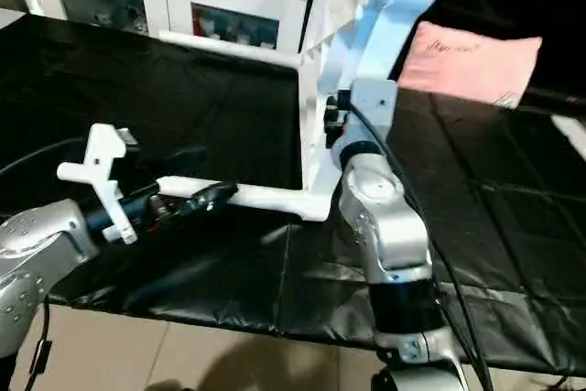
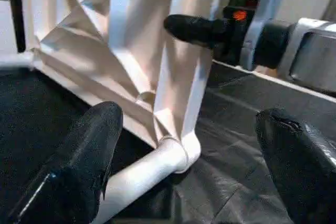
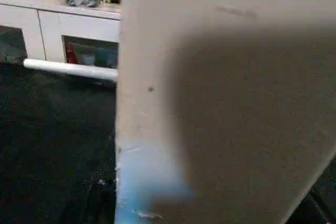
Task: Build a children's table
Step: Flip table
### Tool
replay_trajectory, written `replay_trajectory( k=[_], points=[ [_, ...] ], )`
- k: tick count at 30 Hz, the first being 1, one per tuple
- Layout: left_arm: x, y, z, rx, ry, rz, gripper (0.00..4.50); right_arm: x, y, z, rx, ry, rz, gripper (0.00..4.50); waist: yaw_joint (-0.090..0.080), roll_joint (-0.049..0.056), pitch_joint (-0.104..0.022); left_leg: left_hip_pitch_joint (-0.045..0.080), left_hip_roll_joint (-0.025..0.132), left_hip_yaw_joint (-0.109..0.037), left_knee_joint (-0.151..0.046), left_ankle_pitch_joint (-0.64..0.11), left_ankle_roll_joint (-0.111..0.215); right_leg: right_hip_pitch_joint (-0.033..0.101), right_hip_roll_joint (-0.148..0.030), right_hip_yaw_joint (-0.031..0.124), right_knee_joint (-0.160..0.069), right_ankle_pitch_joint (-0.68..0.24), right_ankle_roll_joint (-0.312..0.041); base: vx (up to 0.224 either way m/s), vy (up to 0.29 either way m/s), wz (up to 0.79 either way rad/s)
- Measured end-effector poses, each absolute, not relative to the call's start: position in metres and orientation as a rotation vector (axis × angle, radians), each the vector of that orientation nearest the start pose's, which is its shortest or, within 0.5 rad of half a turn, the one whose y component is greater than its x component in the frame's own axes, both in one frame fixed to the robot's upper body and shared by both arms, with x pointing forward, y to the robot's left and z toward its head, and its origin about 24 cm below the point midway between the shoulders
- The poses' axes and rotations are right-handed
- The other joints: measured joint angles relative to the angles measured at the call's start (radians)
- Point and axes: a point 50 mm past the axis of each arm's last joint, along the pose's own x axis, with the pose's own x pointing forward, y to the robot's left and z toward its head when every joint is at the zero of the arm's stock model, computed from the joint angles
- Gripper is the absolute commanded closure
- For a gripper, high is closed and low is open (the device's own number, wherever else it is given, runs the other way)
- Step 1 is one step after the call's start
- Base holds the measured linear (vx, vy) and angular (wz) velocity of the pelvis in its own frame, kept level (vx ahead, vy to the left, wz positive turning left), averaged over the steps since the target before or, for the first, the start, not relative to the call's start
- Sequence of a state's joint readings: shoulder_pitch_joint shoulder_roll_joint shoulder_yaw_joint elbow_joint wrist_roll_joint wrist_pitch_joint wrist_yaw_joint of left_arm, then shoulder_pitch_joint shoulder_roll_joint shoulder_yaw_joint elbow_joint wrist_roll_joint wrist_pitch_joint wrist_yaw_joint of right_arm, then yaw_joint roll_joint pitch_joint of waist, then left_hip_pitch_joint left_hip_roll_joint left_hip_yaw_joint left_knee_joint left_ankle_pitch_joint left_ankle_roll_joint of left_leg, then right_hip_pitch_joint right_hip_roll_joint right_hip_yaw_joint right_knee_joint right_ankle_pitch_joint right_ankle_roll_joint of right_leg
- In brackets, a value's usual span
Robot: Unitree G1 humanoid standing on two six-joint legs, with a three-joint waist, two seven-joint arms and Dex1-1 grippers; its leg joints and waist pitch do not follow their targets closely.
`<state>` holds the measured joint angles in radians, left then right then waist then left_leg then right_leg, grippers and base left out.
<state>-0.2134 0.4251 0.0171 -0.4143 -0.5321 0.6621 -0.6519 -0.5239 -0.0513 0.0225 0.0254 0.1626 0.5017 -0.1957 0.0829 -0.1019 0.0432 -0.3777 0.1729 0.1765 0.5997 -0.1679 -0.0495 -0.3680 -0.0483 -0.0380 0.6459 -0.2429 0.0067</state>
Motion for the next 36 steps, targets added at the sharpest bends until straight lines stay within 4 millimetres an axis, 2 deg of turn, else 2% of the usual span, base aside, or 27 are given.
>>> replay_trajectory(
  k=[2, 4, 5, 7, 8, 11, 14, 20, 25, 31, 36],
  points=[
    [0.253, 0.145, 0.141, -0.035, 0.073, -0.916, 0.0, 0.337, -0.115, 0.135, 0.038, 0.043, 0.019, 2.58, 0.0, -0.003, 0.0, 0.004, 0.0, 0.0, 0.0, 0.0, 0.0, 0.001, 0.0, 0.0, 0.0, 0.0, 0.001, 0.0, 0.0, 0.0],
    [0.253, 0.144, 0.141, -0.031, 0.072, -0.921, 0.0, 0.337, -0.114, 0.134, 0.028, 0.047, 0.023, 2.02, 0.0, -0.007, -0.001, 0.005, 0.0, 0.0, 0.0, 0.0, 0.0, 0.002, -0.001, 0.0, -0.001, -0.001, 0.001, 0.0, 0.0, 0.0],
    [0.253, 0.143, 0.141, -0.027, 0.073, -0.923, 0.0, 0.338, -0.113, 0.133, 0.019, 0.047, 0.025, 1.88, 0.0, -0.008, -0.002, 0.005, 0.0, 0.0, 0.0, 0.0, 0.0, 0.002, -0.001, 0.0, -0.001, -0.001, 0.001, 0.0, 0.0, 0.0],
    [0.254, 0.142, 0.143, -0.02, 0.066, -0.928, 0.0, 0.339, -0.112, 0.128, -0.002, 0.067, 0.038, 1.88, -0.002, -0.013, -0.004, 0.005, 0.0, 0.0, 0.0, 0.0, 0.0, 0.001, -0.001, 0.0, -0.001, -0.001, 0.001, 0.0, 0.0, 0.0],
    [0.254, 0.141, 0.144, -0.016, 0.058, -0.929, 0.0, 0.34, -0.112, 0.121, -0.007, 0.095, 0.047, 1.67, -0.004, -0.014, -0.003, 0.005, 0.0, 0.0, 0.0, 0.0, 0.0, 0.001, -0.001, 0.0, -0.001, -0.001, 0.001, 0.0, 0.0, 0.0],
    [0.255, 0.141, 0.144, -0.009, 0.057, -0.928, 0.0, 0.338, -0.11, 0.106, -0.034, 0.143, 0.056, 1.44, -0.012, -0.015, -0.003, 0.001, -0.001, 0.0, 0.0, 0.0, 0.0, -0.002, -0.001, 0.0, -0.001, 0.0, 0.001, 0.0, 0.0, 0.0],
    [0.255, 0.141, 0.144, -0.006, 0.057, -0.929, 0.0, 0.338, -0.111, 0.104, -0.042, 0.134, 0.049, 1.1, -0.02, -0.017, -0.005, -0.009, 0.0, 0.0, 0.0, 0.0, 0.0, -0.005, -0.001, -0.001, 0.0, 0.002, -0.001, 0.0, 0.0, 0.0],
    [0.256, 0.143, 0.147, 0.044, 0.051, -0.922, 0.0, 0.336, -0.113, 0.089, -0.02, 0.157, 0.091, 0.63, -0.031, -0.013, -0.002, -0.011, 0.002, 0.0, -0.001, 0.0, 0.0, -0.007, 0.003, -0.001, 0.0, 0.004, -0.007, 0.0, 0.0, 0.0],
    [0.26, 0.155, 0.151, 0.161, 0.054, -0.889, 0.0, 0.337, -0.111, 0.08, 0.013, 0.147, 0.127, 0.57, -0.041, -0.006, 0.003, -0.011, 0.003, 0.0, -0.001, 0.0, 0.0, -0.008, 0.004, 0.0, 0.0, 0.004, -0.008, 0.0, 0.0, 0.0],
    [0.263, 0.167, 0.152, 0.28, 0.062, -0.842, 0.0, 0.342, -0.11, 0.073, 0.073, 0.11, 0.191, 0.57, -0.046, -0.003, 0.005, -0.011, 0.003, 0.0, -0.001, 0.0, 0.0, -0.008, 0.004, 0.0, 0.0, 0.004, -0.009, 0.0, 0.0, 0.0],
    [0.265, 0.168, 0.166, 0.299, 0.003, -0.841, 0.0, 0.345, -0.107, 0.07, 0.09, 0.055, 0.242, 0.57, -0.046, -0.002, 0.006, -0.011, 0.003, 0.0, -0.001, 0.0, 0.0, -0.008, 0.004, 0.0, 0.0, 0.005, -0.01, 0.0, 0.0, 0.0]
  ],
)
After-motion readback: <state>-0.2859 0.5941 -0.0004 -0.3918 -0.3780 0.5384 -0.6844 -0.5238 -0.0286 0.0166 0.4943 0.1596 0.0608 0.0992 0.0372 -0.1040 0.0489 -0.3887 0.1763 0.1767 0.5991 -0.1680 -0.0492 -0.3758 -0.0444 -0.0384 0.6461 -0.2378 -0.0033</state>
